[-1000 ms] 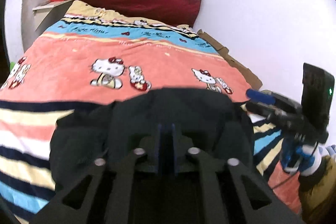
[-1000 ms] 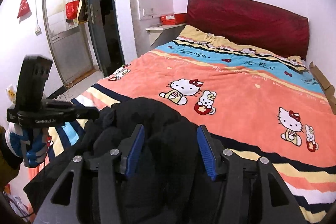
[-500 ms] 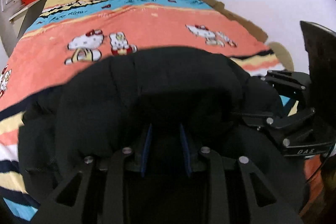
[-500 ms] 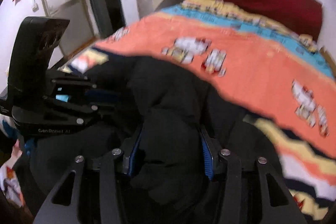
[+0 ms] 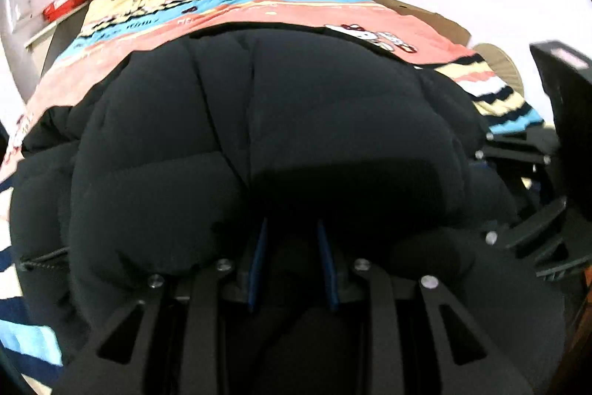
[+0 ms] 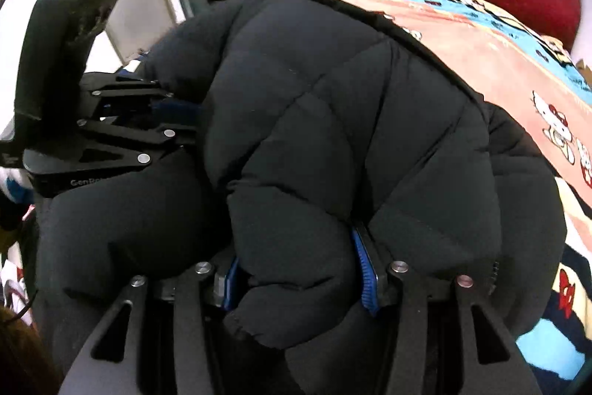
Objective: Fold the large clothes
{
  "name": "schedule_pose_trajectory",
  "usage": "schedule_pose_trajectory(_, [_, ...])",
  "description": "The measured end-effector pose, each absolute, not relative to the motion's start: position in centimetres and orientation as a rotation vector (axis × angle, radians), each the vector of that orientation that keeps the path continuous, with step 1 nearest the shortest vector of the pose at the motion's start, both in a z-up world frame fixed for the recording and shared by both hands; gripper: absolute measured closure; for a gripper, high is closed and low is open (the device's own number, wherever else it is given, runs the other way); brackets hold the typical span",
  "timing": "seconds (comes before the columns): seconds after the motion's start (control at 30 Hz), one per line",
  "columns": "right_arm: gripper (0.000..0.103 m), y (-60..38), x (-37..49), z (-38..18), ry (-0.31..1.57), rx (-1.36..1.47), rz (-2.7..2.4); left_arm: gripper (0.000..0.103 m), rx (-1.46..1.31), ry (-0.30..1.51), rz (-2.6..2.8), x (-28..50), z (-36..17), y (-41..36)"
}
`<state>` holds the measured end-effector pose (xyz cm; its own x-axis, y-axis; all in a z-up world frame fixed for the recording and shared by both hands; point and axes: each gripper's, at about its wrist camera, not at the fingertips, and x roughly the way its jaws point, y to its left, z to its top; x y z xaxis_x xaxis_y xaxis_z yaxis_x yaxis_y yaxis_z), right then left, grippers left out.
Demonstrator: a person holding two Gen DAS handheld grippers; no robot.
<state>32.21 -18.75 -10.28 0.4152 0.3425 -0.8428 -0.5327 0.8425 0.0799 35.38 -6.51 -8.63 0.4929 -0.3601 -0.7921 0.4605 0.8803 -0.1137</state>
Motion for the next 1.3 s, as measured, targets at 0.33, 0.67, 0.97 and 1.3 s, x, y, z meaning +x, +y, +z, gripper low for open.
schedule_pose_trajectory(0.33, [0.052,-19.2,37.8,-13.4,1.042,-0.147,0.513,0.078,0.086,0.962,-0.472,40.9,-11.9,-6.8])
schedule_pose_trajectory(0.67, [0.053,-19.6,36.6,-10.2,1.024,-0.135,0.459,0.078,0.073,1.006,-0.442,39.9,-8.3,-6.2])
schedule_pose_trajectory(0.97, [0.046,-20.9,30.2,-4.6,0.919,-0.124,0.487,0.078,0.038,0.934,-0.554,34.1,-3.5,-6.0])
schedule_pose_trajectory(1.3, [0.045,-20.4,31.8,-10.8,1.064,-0.121,0.47,0.078,0.119,1.037,-0.506,34.3,-9.4,-8.0])
